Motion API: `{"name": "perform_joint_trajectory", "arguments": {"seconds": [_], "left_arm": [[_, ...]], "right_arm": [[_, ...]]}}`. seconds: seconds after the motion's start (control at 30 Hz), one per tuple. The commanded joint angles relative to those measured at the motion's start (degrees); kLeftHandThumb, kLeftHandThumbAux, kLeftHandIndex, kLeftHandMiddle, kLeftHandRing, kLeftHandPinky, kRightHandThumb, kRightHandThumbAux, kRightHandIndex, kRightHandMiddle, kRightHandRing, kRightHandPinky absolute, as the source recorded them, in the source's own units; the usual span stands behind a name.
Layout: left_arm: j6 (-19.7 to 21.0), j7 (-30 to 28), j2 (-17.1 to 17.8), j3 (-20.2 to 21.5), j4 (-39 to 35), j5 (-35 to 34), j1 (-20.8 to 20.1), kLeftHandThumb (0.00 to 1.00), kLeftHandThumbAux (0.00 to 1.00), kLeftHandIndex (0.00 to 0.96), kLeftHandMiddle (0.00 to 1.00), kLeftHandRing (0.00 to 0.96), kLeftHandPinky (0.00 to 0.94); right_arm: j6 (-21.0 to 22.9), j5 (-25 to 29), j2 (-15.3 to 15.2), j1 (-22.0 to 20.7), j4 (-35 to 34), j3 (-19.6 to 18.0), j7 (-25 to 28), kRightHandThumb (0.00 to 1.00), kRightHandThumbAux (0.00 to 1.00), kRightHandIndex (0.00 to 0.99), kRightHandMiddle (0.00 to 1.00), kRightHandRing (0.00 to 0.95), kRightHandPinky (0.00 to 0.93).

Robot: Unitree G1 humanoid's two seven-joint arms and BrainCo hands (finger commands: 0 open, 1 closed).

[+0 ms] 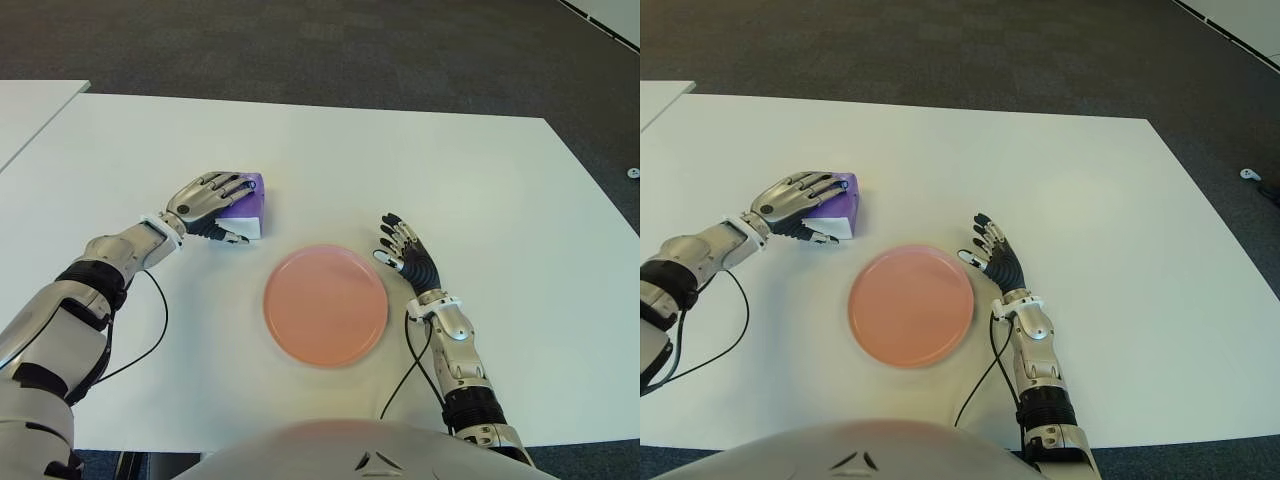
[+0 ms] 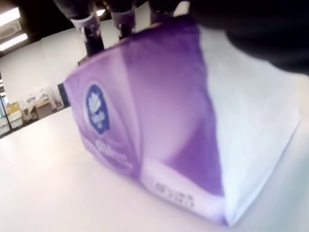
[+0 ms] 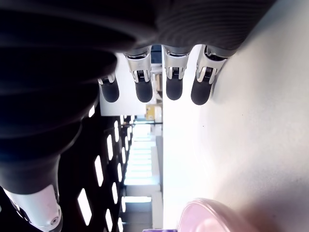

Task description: Put the tissue paper into the plate.

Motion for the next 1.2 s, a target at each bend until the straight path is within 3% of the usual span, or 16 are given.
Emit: {"name": "perform_joint_trajectory", "arguments": {"seconds": [0.03,0.63,1.2], "left_arm": [[1.3,1.7,-1.2,-2.8,3.4,2.2,-0.1,0.139,0.191,0.000,0.000,0.000,0.000],[7.6,12.4,-4.7,-10.1,11.7,3.8,-1.1,0.178,0.210,0.000,0.000,0.000,0.000],[9.5,13.7,-6.1,-13.6,14.2,2.8,-1.3,0.181,0.286,0.000,0.000,0.000,0.000]], "right_arm": [[6.2,-0.4,0.0,4.8,3.7,0.9,0.5,0.000,0.705,0.030,0.067,0.014,0.000],[7.0,-0.8,-0.2,6.0,2.2,1.3,0.1,0.000,0.618,0.032,0.089,0.031,0.000],[8.1,-0.8,-0.9,7.0,0.6,1.5,-0.2,0.000,0.587,0.036,0.102,0.037,0.000]]}}
